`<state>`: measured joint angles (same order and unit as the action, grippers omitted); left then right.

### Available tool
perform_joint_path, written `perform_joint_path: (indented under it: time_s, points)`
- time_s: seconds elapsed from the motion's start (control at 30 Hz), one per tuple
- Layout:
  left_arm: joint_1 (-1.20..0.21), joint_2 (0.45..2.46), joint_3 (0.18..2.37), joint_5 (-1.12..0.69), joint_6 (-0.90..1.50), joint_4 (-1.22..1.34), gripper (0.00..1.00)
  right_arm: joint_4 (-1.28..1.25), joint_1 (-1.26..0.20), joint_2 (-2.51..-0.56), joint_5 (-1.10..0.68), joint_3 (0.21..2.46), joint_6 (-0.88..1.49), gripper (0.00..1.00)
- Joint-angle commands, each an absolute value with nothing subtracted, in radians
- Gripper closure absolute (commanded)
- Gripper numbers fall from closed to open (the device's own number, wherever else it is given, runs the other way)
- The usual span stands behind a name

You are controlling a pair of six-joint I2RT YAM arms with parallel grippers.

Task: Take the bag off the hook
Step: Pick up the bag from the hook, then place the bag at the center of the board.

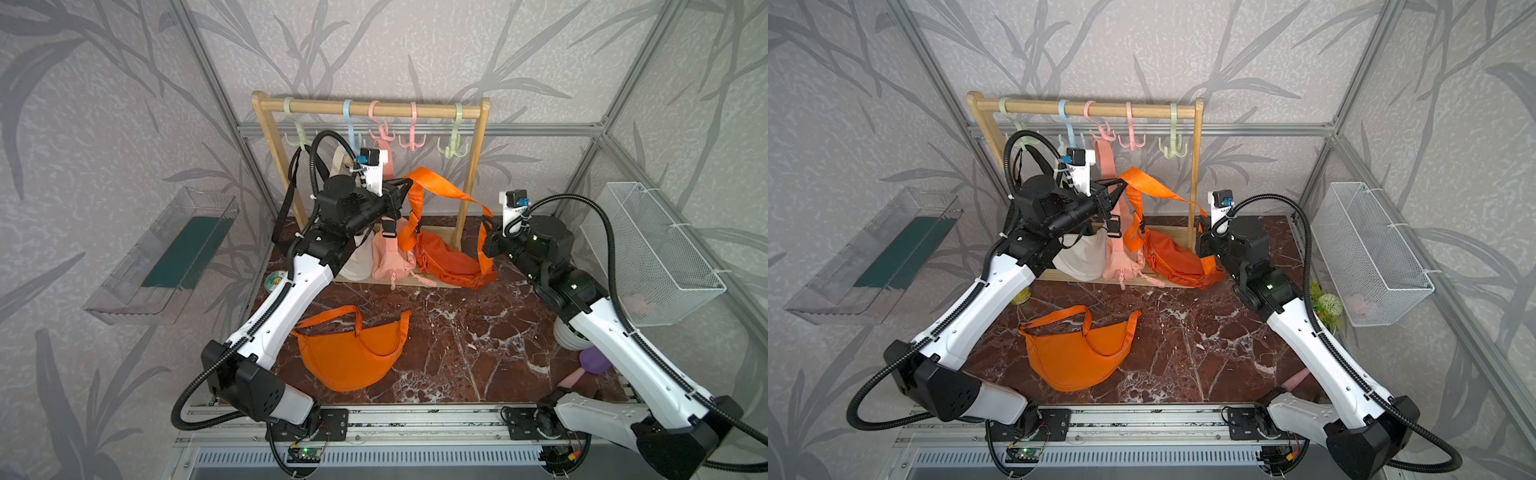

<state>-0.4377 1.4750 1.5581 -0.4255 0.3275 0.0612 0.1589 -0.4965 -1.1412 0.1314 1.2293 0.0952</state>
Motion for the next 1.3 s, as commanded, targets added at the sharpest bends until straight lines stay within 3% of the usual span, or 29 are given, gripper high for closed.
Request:
perform_joint_path:
  time_s: [0.0, 0.6, 0.9, 1.27]
  points:
    - [-0.446, 1.414, 1.55, -0.454, 0.346, 0.086, 1.0, 0.219, -0.495, -1.083, 0.157, 1.212, 0.089, 0.95]
    - [-0.46, 1.231, 1.468, -0.494, 0.357, 0.021, 1.0, 0.402, -0.495, -0.899, 0.148, 1.182, 0.15, 0.96]
    - [-0.462, 1.108, 1.459, -0.544, 0.291, -0.133, 1.0, 0.431, -0.506, -0.897, -0.065, 1.223, 0.196, 0.96]
    - [-0.462, 0.942, 1.493, -0.439, 0.207, -0.468, 1.0, 0.567, -0.555, -0.902, -0.302, 1.327, 0.233, 0.97]
